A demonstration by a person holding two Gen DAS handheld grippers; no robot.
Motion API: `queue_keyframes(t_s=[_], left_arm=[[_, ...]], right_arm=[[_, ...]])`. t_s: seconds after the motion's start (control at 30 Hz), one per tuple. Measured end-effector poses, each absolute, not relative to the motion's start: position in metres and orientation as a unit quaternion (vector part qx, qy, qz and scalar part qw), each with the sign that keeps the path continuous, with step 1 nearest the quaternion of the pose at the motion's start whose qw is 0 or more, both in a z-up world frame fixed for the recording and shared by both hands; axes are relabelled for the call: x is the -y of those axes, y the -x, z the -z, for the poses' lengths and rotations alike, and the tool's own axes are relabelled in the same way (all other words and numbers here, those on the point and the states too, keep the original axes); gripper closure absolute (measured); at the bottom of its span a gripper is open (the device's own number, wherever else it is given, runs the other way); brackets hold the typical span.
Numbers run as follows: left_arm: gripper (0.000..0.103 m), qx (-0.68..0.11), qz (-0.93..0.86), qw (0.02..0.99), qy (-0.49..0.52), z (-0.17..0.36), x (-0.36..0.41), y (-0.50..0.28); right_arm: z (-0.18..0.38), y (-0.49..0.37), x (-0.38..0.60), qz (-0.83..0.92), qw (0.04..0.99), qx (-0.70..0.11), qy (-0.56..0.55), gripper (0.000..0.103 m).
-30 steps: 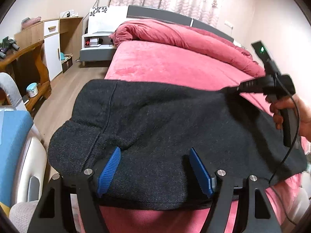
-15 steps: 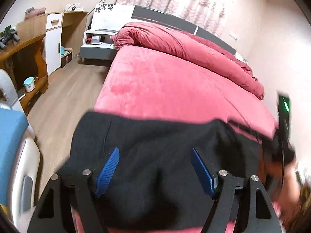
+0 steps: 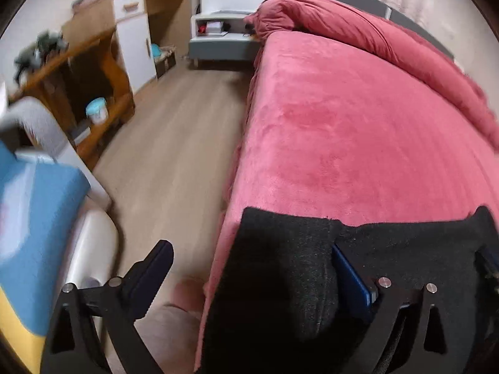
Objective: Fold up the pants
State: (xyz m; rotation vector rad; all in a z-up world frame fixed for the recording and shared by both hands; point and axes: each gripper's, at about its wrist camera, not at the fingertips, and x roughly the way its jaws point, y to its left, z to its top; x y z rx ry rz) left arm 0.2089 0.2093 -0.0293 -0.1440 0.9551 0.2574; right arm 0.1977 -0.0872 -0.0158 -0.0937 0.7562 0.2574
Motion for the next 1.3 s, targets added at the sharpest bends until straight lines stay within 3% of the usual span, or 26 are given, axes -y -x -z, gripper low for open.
queue_keyframes(t_s=[0.17,0.33,0.43,0.6,0.73,0.97,1.03,1.13,1.3], left_arm=[[0.008,-0.419,-0.136,0.897,0.029,0.002,-0.196,-0.189],[0.007,-0.338,-0.092,0.936,0.024,-0.038,-0.152,-0.139],[0.007,-0.352,-0.032,0.935,0.024,-0.031,-0.121,-0.126],[0.005,-0.409,-0.039,0.908,-0.085,0.016,-0.084,-0.127],[0.003,-0.406,-0.025,0.912,-0.054,0.023,-0.097,-0.128],[0.002,-0.405,-0.039,0.912,-0.056,0.02,-0.096,-0.126],[0.003,-0.402,-0.05,0.914,-0.035,0.017,-0.095,-0.116],[0.003,-0.386,-0.059,0.92,-0.035,0.014,-0.087,-0.107],[0.0,-0.399,-0.07,0.913,-0.046,0.022,-0.082,-0.112]], right_arm=[[0.001,-0.193,0.097,-0.103,0.92,-0.377,0.023,0.072],[-0.012,-0.153,0.131,-0.103,0.925,-0.361,-0.057,0.07],[0.0,-0.139,0.154,-0.091,0.918,-0.378,-0.074,0.07],[0.018,-0.124,0.222,-0.037,0.906,-0.405,-0.115,0.07],[0.025,-0.11,0.298,0.035,0.894,-0.42,-0.155,0.07],[0.024,-0.048,0.443,0.156,0.875,-0.386,-0.248,0.069],[0.024,-0.016,0.481,0.178,0.866,-0.359,-0.298,0.067],[0.035,0.035,0.536,0.222,0.841,-0.314,-0.382,0.053],[0.067,0.088,0.598,0.275,0.794,-0.29,-0.458,0.052]])
